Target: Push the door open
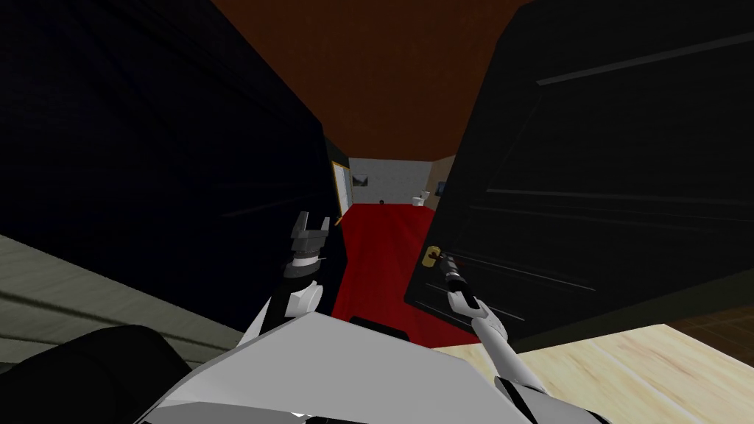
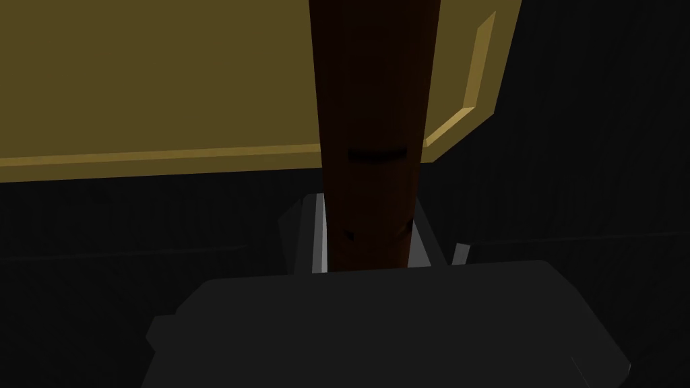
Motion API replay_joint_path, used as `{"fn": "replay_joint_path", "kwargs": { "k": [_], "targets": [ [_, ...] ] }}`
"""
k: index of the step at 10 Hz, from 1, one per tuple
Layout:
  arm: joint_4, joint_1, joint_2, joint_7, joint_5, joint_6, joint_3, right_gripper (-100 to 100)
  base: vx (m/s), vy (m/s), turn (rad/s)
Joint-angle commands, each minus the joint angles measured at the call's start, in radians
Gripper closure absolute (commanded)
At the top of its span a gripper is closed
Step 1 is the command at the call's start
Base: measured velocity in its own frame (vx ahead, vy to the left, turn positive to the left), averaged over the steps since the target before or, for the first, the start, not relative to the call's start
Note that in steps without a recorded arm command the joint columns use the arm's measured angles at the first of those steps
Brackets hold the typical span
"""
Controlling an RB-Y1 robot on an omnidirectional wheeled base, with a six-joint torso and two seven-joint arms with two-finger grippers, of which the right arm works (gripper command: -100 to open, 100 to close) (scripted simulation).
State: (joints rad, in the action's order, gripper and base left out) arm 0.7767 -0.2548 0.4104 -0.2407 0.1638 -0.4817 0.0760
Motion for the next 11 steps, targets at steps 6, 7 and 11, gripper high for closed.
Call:
{"fn": "replay_joint_path", "kwargs": {
  "k": [6, 7, 11],
  "targets": [
    [-0.019, -0.011, -0.009, 0.047, 0.011, 0.022, 0.088, 100, 0.177, 0.074, -0.05],
    [-0.008, 0.0, -0.011, 0.044, 0.01, 0.027, 0.082, 100, 0.084, 0.026, -0.027],
    [-0.02, 0.004, -0.002, 0.057, 0.021, 0.024, 0.118, 100, 0.16, 0.017, -0.041]
  ]
}}
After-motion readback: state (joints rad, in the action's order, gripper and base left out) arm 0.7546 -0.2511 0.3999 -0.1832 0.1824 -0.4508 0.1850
